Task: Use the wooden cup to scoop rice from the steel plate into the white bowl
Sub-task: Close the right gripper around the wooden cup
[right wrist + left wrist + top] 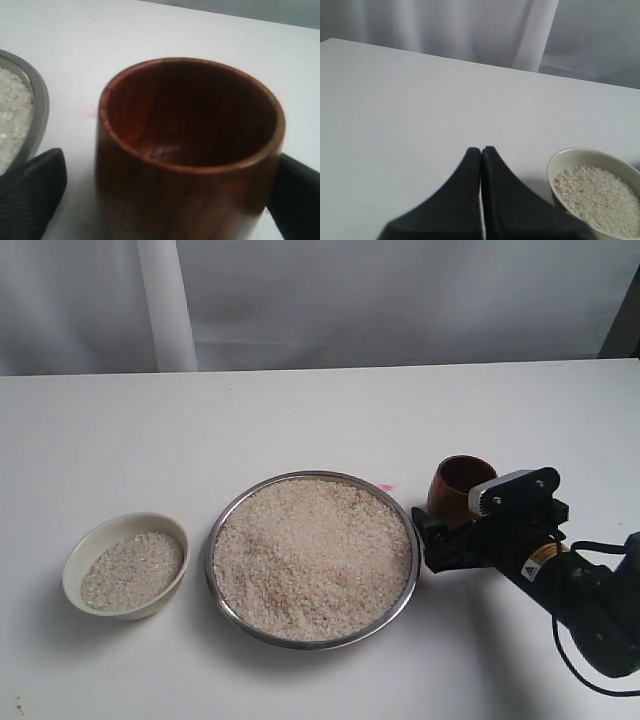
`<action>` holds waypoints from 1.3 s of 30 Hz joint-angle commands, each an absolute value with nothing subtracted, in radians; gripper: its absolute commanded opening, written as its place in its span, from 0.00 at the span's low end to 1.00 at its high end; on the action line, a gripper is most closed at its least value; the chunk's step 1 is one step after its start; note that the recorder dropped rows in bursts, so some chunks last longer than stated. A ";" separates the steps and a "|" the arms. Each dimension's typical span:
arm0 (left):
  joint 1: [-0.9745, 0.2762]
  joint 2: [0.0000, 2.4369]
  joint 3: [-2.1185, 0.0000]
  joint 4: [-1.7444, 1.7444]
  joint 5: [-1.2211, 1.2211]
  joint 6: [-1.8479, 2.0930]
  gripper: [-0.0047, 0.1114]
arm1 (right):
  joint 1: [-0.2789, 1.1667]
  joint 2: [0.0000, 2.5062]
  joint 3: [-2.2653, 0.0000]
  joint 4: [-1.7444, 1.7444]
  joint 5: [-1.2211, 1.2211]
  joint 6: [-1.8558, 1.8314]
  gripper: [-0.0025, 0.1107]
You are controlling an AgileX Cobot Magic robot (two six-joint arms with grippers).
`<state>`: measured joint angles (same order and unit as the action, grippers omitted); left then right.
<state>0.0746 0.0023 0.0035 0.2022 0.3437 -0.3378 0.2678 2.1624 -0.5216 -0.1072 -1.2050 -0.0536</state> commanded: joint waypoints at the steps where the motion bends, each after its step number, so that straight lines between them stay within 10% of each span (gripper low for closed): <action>1: 0.070 0.000 0.000 0.196 0.337 -0.340 0.04 | 0.268 2.187 -0.537 -0.082 -1.221 -0.049 0.87; 39: 0.070 0.000 0.000 0.196 0.337 -0.340 0.04 | 0.270 2.205 -0.607 -0.086 -1.221 -0.021 0.82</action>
